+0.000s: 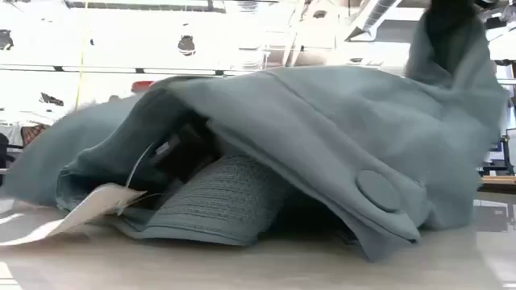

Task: Fold Laundry from Bin
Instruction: Fold the light blue pants

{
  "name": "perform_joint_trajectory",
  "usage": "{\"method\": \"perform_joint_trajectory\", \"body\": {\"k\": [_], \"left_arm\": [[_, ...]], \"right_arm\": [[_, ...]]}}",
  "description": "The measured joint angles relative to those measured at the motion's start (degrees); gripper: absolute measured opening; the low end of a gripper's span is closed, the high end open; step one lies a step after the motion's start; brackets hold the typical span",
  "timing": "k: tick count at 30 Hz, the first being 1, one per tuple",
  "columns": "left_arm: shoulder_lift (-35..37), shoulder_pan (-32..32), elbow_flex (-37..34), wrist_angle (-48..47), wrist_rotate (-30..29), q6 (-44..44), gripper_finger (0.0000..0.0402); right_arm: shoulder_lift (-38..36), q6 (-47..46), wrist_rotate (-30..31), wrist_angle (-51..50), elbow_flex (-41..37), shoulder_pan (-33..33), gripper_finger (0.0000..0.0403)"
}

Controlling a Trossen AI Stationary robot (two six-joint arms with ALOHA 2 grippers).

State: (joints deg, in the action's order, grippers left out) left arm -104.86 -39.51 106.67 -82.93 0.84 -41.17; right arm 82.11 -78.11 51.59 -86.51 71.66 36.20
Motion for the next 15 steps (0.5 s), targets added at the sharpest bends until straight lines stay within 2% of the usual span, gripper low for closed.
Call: {"method": "perform_joint_trajectory", "body": {"k": [3, 7, 12, 15], "left_arm": [[0.0, -1.7, 0.0, 1.8, -4.6, 0.2, 0.0146], [0.0, -2.7, 0.0, 10.6, -9.2, 3.4, 0.0146], [-0.2, -3.0, -0.3, 30.2, -21.4, 15.0, 0.0146], [-0.2, -2.7, -3.6, 44.0, -28.5, 22.2, 0.0146]], "right_arm": [[1.3, 4.4, -5.2, 4.8, -0.6, 0.7, 0.0024], [3.1, 4.7, -9.3, 5.3, -0.2, 2.5, 0.0030], [2.0, 6.0, -9.6, 5.8, 1.8, 5.6, 0.0025], [-0.4, 6.2, -8.8, 5.5, 3.0, 7.2, 0.0027]]}}
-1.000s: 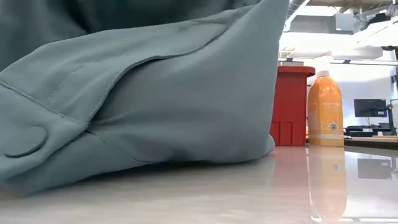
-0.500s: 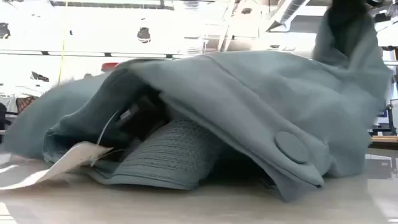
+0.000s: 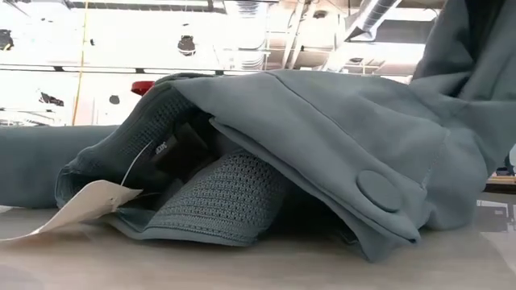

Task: Fold Laundry from Bin
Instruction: Fold the light blue pants

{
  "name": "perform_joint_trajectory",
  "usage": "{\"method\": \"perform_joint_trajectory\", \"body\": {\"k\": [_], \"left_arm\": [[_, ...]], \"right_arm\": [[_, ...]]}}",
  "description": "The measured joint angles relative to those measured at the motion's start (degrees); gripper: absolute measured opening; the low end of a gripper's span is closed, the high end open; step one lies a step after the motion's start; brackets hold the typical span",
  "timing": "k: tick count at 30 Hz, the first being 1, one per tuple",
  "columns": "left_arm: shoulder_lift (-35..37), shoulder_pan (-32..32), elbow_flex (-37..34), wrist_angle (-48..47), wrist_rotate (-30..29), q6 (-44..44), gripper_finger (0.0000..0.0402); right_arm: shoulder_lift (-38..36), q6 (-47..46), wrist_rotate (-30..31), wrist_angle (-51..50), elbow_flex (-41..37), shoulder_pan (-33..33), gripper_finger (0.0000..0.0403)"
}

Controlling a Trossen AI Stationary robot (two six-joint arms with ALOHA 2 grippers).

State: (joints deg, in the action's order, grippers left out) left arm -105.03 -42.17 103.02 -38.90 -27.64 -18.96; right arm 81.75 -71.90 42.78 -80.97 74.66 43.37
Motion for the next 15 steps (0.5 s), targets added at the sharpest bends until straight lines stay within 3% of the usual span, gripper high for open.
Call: {"method": "perform_joint_trajectory", "body": {"k": [6, 15], "left_arm": [[-0.1, 1.2, -10.1, 19.7, -3.1, 7.5, 0.0146], [-0.2, 0.8, -11.7, 23.7, -1.1, 8.1, 0.0146]], "right_arm": [[-4.2, 3.3, -3.0, 0.0, 0.0, 1.2, 0.0078], [-12.5, 11.8, -8.8, -1.4, 2.2, -3.7, 0.0195]]}}
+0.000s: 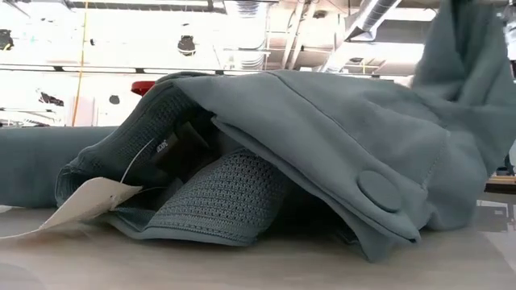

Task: Fold Laundry from Bin
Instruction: Fold the light blue pants

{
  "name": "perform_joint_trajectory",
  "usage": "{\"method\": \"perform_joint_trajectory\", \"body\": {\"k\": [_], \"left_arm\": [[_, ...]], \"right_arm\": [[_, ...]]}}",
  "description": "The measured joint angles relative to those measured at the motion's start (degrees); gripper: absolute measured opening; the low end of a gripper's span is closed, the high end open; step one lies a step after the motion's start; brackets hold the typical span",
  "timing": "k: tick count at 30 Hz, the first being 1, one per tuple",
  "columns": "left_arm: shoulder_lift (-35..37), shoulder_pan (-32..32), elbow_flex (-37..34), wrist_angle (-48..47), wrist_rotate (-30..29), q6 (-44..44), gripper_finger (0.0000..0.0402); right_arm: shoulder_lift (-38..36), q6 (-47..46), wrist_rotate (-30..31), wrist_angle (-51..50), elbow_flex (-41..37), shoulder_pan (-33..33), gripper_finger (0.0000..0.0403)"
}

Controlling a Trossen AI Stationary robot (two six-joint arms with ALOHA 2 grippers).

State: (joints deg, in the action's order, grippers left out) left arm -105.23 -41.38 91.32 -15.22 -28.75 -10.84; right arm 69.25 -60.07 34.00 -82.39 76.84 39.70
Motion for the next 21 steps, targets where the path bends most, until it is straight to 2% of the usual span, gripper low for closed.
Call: {"method": "perform_joint_trajectory", "body": {"k": [3, 7, 11, 15, 19, 21], "left_arm": [[0.1, -0.7, 0.6, 0.4, 1.3, -1.0, 0.0146], [0.1, -2.3, 0.0, -0.8, 1.2, -2.4, 0.0146], [0.1, -3.7, -4.0, 0.1, -2.8, -5.0, 0.0146], [0.1, -4.6, -11.7, 8.5, -6.1, -6.8, 0.0146], [0.1, -4.9, -19.3, 19.8, -6.1, -6.7, 0.0146], [0.1, -5.1, -21.4, 20.3, -6.1, -7.0, 0.0146]], "right_arm": [[-2.4, 1.1, -0.9, 0.2, 3.0, -1.3, 0.0218], [-4.6, 5.3, -0.9, 3.1, 8.0, -2.2, 0.0227], [-3.7, 16.9, -1.6, 19.3, 8.4, 1.2, 0.0224], [2.3, 35.2, -2.6, 36.7, 5.5, 6.2, 0.0220], [12.7, 46.0, -3.4, 40.9, 5.0, 8.8, 0.0219], [17.7, 48.4, -3.3, 42.8, 5.0, 8.7, 0.0219]]}}
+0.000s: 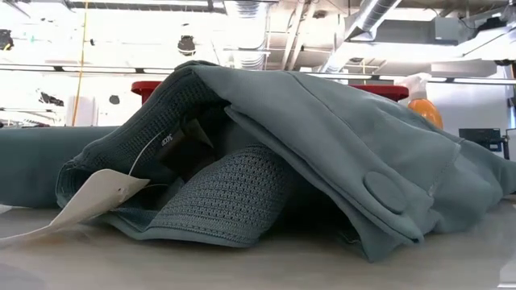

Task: Fold Laundry from Bin
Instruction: Fold the light blue pants

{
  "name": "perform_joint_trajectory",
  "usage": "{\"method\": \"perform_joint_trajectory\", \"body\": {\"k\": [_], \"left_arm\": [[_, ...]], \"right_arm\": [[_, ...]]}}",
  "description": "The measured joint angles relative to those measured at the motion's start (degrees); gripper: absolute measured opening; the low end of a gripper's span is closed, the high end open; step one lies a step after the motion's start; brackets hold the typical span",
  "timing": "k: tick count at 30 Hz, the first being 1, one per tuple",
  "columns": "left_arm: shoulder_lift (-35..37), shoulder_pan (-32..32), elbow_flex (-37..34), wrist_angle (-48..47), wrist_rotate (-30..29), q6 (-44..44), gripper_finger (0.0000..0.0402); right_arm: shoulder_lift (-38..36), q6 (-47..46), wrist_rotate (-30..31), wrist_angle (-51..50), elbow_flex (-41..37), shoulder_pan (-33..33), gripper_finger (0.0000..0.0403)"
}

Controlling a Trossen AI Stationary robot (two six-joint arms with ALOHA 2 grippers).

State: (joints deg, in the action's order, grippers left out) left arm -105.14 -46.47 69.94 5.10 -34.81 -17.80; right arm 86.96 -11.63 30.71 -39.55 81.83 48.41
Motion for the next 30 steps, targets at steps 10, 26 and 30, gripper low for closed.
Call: {"method": "perform_joint_trajectory", "body": {"k": [10, 26, 30], "left_arm": [[0.0, -0.3, -2.0, -9.5, 1.4, -2.7, 0.0146], [0.0, 0.1, -2.0, -12.2, 0.0, -3.7, 0.0146], [0.0, 0.2, -2.0, -12.3, -0.1, -1.9, 0.0146]], "right_arm": [[21.6, 6.6, -3.7, 13.3, 1.8, -1.7, 0.0219], [36.2, 21.5, 4.3, 5.8, 6.8, -2.4, 0.0219], [38.9, 23.1, 12.8, 5.7, 6.7, -2.8, 0.0219]]}}
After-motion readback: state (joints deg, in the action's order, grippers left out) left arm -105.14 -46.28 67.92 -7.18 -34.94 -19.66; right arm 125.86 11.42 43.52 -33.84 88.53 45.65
